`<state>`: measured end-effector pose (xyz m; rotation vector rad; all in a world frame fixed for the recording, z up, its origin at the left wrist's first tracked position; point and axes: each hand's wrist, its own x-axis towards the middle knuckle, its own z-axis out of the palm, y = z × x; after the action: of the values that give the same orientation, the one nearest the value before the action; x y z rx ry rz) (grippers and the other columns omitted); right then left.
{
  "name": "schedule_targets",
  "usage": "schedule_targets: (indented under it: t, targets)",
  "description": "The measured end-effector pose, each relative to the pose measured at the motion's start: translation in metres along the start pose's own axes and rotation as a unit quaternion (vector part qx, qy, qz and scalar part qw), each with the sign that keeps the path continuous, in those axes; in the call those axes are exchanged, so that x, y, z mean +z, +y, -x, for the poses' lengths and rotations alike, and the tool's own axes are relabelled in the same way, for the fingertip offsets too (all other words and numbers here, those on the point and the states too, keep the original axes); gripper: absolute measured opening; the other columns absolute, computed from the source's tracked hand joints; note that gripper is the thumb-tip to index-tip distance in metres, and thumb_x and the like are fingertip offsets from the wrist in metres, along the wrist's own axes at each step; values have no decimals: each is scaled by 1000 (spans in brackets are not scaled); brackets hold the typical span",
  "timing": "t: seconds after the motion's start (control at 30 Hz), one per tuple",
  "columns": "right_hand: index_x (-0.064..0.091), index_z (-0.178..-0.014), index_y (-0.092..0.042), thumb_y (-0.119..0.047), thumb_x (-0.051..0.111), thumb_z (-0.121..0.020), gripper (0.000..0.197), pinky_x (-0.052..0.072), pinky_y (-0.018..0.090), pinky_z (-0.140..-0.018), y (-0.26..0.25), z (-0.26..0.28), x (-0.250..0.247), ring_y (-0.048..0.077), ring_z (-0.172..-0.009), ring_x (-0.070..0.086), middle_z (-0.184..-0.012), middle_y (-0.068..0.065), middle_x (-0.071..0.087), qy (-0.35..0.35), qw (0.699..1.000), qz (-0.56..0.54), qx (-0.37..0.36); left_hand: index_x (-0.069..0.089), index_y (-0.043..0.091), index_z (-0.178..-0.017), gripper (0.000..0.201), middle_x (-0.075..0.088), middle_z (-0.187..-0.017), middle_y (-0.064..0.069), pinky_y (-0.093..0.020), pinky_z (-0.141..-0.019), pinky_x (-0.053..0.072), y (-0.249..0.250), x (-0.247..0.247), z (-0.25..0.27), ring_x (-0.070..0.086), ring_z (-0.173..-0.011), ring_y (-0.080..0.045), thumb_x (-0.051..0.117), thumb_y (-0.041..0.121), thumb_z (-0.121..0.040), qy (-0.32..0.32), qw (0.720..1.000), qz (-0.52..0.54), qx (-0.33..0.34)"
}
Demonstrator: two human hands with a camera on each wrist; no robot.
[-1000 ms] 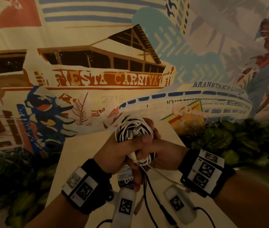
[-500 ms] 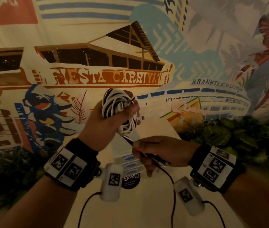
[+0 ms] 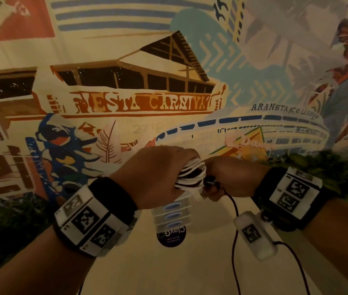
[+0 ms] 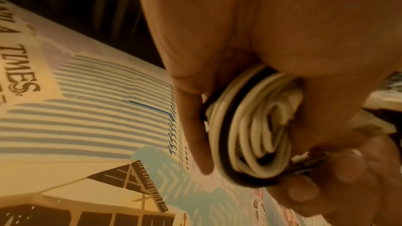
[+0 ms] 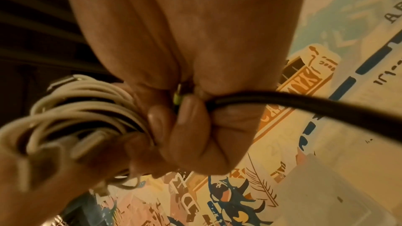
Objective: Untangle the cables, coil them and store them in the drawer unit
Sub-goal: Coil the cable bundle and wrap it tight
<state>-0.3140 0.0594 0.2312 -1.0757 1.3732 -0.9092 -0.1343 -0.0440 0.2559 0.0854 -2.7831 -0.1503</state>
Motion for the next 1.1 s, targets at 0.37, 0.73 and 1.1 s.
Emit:
schedule_targets:
  t: [0.37,0.73,1.1]
  targets:
    - [67,-108,-4,-20,35,-108,36,45,31,-67,4,-9,-1,19,-70,66,-87,9,71,7,998,-45,46,60,16,-94,24,59,-71,0,-38,-48,52,-5,32,0,54,-56,-21,78,17,-79,3,982,-187,-41]
    - [75,-106,-30,-51,73,-83,31,51,39,-96,0,-12,0,8,-97,72,-103,-13,76,-63,950,297,79,52,23,-108,31,52,-83,5,-31,-67,37,4,51,-12,46,-71,-18,41,50,-99,-91,967,-223,-80]
    - [76,-90,-4,-24,73,-87,20,48,15,-66,21,-27,13,19,-77,72,-81,8,77,67,923,377,-28,53,20,-116,31,66,-94,3,-33,-77,52,2,59,-19,63,-78,-20,46,44,-99,-135,955,-213,-153]
